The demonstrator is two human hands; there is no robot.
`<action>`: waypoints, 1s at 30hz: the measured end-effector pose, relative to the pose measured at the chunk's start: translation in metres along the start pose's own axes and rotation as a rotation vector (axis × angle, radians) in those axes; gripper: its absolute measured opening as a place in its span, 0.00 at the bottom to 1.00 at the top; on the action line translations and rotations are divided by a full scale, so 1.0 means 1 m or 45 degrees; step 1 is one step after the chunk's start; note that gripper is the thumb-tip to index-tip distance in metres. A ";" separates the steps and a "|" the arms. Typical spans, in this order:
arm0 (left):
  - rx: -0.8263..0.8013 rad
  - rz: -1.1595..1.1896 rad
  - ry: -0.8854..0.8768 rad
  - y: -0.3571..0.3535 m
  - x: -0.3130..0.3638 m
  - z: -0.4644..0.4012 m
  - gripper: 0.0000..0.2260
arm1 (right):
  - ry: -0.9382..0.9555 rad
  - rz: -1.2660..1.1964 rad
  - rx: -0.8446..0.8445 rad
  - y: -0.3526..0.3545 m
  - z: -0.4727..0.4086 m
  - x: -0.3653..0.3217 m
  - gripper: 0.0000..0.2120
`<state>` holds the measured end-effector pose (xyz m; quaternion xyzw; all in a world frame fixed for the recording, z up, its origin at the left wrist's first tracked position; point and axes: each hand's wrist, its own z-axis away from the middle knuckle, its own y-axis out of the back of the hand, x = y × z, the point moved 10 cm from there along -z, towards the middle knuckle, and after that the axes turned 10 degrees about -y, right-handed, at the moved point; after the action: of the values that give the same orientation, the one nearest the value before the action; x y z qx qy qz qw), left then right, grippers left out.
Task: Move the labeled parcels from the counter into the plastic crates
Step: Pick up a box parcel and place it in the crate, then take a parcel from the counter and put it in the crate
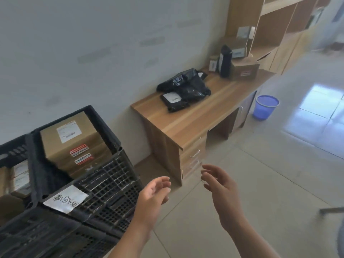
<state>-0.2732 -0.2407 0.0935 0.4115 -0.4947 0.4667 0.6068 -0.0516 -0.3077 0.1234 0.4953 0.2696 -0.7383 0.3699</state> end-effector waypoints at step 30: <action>-0.160 0.134 0.044 -0.299 0.081 -0.443 0.14 | -0.085 -0.113 0.204 0.133 -0.429 -0.178 0.09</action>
<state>0.1194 0.1304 0.0855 0.3379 -0.5336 0.4729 0.6144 0.3261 -0.0075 0.1285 0.4861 0.2190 -0.7892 0.3048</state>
